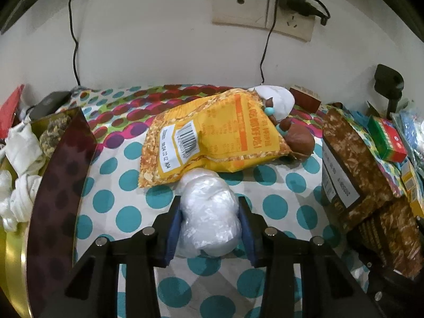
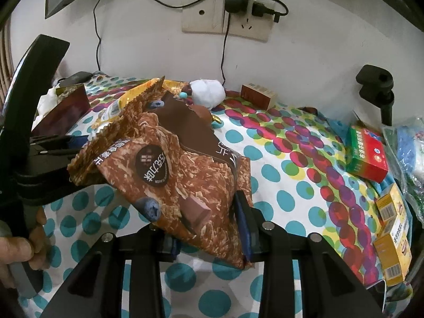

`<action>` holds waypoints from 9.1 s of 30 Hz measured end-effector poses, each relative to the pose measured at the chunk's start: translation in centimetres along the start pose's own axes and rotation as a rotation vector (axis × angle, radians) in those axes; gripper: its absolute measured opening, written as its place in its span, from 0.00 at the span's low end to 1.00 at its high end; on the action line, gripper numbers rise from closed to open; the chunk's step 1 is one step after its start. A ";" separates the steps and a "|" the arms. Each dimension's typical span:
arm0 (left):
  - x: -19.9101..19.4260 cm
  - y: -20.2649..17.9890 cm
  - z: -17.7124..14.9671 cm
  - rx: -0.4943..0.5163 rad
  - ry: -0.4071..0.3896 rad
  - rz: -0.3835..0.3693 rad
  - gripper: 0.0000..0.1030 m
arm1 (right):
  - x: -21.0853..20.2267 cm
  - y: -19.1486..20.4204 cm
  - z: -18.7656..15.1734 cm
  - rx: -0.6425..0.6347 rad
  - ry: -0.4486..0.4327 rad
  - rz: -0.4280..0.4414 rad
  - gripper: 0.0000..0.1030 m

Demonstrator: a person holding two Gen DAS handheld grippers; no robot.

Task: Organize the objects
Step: 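Lift brown snack bag with right tool while left tool grasps plastic-wrapped bundle, then carry plastic-wrapped bundle into gold tray with left tool and release, then carry brown snack bag over gold tray with right tool and release, then reach and grasp brown reindeer figurine with right tool, then grasp yellow snack bag with left tool while right tool holds reindeer figurine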

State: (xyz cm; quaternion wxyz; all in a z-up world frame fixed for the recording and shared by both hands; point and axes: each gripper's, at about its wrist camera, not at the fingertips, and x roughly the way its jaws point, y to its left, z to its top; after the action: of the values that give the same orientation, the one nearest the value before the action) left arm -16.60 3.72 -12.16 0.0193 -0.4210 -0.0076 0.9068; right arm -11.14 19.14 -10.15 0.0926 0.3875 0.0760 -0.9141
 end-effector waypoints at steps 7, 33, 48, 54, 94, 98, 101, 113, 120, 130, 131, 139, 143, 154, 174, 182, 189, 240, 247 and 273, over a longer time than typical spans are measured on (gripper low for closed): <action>-0.9 -0.7 -0.6 0.042 -0.012 0.052 0.39 | -0.3 -0.9 -0.1 0.035 -0.007 -0.001 0.31; -14.1 8.0 0.5 0.019 -0.066 0.092 0.39 | 0.0 -0.4 -0.1 0.019 0.009 -0.006 0.33; -12.9 17.7 -2.0 -0.092 0.037 0.111 0.39 | 0.1 -0.4 -0.1 0.013 0.013 -0.008 0.33; -10.6 18.3 -2.5 -0.091 0.105 0.076 0.39 | 0.1 -0.5 -0.1 0.015 0.017 -0.006 0.34; -14.6 17.0 -5.4 -0.160 0.047 0.197 0.53 | -0.8 -0.1 -0.1 0.006 -0.032 -0.001 0.31; -16.1 15.1 -6.8 -0.147 0.024 0.167 0.53 | -1.1 -0.1 -0.1 0.007 -0.053 0.025 0.30; -16.8 14.1 -7.5 -0.130 0.009 0.161 0.53 | -1.3 -0.2 -0.1 0.014 -0.065 0.023 0.30; -18.0 14.9 -8.2 -0.159 -0.037 0.153 0.53 | -2.9 0.0 -0.3 0.000 -0.146 0.024 0.27; -18.5 16.8 -8.7 -0.202 -0.053 0.147 0.53 | -3.6 0.5 -0.4 -0.019 -0.184 -0.007 0.25; -18.5 17.4 -8.7 -0.224 -0.060 0.114 0.53 | -4.3 1.2 0.0 -0.040 -0.181 -0.010 0.24; -18.4 17.4 -8.7 -0.225 -0.057 0.114 0.53 | -4.6 1.3 0.2 -0.043 -0.187 -0.015 0.24; -18.1 18.3 -8.8 -0.258 -0.043 0.105 0.53 | -6.9 2.5 1.9 -0.024 -0.218 0.037 0.24; -18.9 19.2 -8.9 -0.278 -0.054 0.095 0.53 | -8.4 5.2 3.6 -0.048 -0.254 0.096 0.24; -22.2 23.1 -10.1 -0.354 -0.085 0.126 0.54 | -9.4 19.1 8.5 -0.272 -0.300 0.250 0.24; -21.4 27.5 -11.6 -0.432 -0.054 0.117 0.55 | -0.1 32.2 10.6 -0.553 -0.161 0.116 0.25; -20.9 27.6 -11.8 -0.447 -0.042 0.106 0.55 | -0.3 32.1 9.6 -0.548 -0.144 0.226 0.73; -21.2 27.4 -11.6 -0.441 -0.047 0.117 0.54 | -2.3 31.4 8.8 -0.526 -0.161 0.285 0.77; -3.1 4.0 -2.4 -0.066 0.066 -0.002 0.55 | 9.9 1.2 9.2 -0.138 0.062 0.172 0.46; -2.5 4.0 -2.2 -0.079 0.065 -0.013 0.55 | 7.5 -1.2 6.4 -0.027 0.074 0.165 0.46; 1.0 -5.6 1.8 0.553 -0.152 0.320 0.59 | 3.4 -2.0 2.1 0.004 0.095 0.138 0.45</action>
State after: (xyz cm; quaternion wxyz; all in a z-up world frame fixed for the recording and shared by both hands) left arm -18.49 9.38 -11.57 -0.0105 -0.3268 0.3040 0.8948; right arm -15.36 20.31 -11.05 0.1508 0.4348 0.0514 -0.8863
